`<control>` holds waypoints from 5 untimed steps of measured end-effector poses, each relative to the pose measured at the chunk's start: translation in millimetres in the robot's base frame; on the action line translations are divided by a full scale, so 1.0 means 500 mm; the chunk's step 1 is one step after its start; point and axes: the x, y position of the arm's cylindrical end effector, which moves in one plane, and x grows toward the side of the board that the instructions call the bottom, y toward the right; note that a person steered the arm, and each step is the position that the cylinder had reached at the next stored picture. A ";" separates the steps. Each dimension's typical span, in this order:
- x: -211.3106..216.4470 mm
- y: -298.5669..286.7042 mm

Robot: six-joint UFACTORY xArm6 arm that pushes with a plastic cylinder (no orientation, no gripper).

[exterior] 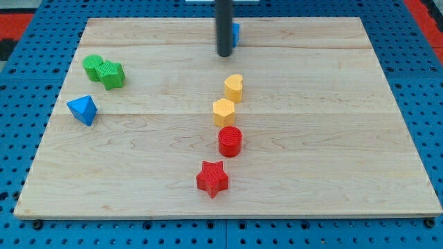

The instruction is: Place the yellow heart diagonally bottom left to the blue cube

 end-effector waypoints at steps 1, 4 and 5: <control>-0.071 0.027; 0.127 0.179; 0.276 0.144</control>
